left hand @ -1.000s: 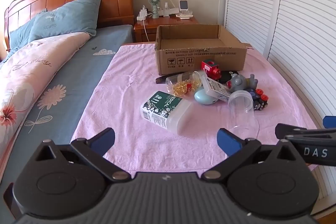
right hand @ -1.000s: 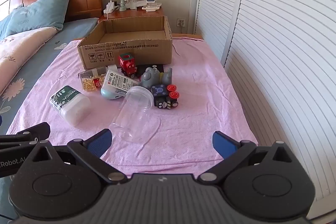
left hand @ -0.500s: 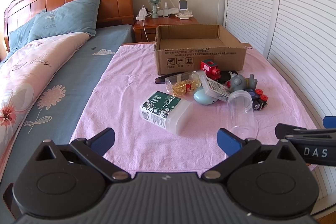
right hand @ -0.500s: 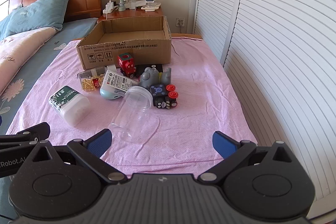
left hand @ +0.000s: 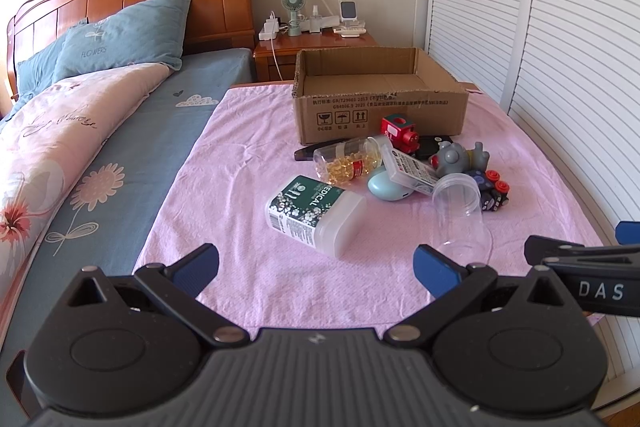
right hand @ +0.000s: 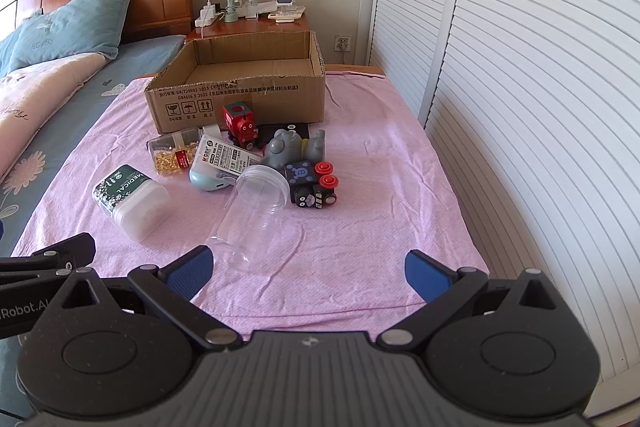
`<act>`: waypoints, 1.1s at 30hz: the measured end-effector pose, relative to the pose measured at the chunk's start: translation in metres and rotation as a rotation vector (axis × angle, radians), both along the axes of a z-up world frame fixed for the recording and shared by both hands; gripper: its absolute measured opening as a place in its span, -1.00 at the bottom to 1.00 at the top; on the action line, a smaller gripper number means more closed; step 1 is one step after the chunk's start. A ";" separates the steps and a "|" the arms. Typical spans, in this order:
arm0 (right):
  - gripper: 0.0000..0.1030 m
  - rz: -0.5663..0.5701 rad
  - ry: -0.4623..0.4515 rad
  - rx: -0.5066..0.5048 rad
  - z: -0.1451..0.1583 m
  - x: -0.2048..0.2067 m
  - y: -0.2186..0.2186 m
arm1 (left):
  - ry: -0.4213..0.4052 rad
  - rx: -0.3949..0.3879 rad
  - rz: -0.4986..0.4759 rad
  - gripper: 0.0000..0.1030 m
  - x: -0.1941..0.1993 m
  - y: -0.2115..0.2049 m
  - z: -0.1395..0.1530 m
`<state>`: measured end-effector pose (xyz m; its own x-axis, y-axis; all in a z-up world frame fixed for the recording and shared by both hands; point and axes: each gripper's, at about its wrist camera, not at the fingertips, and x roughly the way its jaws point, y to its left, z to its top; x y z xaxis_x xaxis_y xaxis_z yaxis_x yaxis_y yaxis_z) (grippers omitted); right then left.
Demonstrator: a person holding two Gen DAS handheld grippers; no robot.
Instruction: Organize rigid objects
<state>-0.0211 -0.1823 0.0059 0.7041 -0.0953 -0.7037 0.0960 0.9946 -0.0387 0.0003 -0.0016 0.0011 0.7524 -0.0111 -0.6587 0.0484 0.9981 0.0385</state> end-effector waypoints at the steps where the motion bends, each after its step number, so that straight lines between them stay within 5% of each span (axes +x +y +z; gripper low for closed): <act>1: 1.00 0.000 -0.001 0.000 0.000 0.000 0.000 | -0.001 -0.001 0.000 0.99 -0.001 0.000 0.000; 33: 1.00 -0.005 -0.005 0.004 0.002 0.000 -0.006 | -0.002 0.002 -0.003 0.99 0.003 -0.003 0.001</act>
<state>-0.0206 -0.1884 0.0075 0.7074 -0.0957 -0.7003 0.1007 0.9943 -0.0342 0.0034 -0.0049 0.0022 0.7535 -0.0120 -0.6574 0.0513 0.9979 0.0405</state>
